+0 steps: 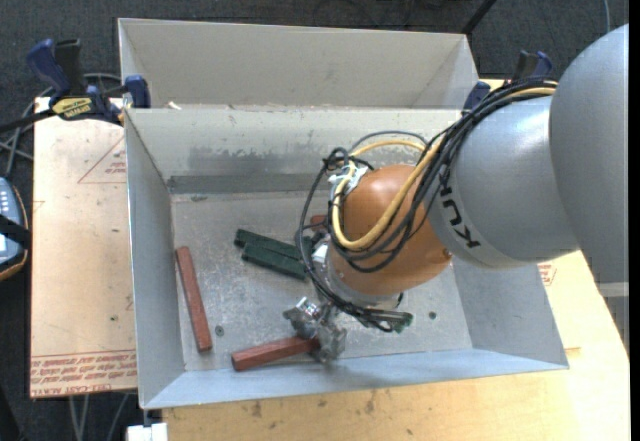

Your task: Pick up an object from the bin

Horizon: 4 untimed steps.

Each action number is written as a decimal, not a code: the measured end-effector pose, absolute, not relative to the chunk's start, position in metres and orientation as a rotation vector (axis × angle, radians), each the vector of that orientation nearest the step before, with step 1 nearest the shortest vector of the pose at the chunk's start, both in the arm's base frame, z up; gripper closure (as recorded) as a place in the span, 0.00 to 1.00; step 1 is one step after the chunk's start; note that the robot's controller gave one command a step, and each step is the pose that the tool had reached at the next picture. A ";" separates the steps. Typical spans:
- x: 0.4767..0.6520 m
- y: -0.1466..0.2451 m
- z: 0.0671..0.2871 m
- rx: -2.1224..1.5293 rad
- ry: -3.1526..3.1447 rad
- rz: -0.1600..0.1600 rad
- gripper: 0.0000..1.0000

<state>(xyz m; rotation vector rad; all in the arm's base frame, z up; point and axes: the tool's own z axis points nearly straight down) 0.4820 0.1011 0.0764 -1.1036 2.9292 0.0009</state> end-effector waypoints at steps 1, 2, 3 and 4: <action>0.481 0.103 0.126 -1.093 2.944 0.004 1.00; 0.488 0.106 0.159 -1.084 2.940 0.001 1.00; 0.489 0.106 0.155 -1.082 2.942 0.001 1.00; 0.516 0.132 0.176 -1.017 2.970 0.002 1.00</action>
Offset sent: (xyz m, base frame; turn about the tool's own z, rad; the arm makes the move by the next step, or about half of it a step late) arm 0.0199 0.0109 0.0317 0.0245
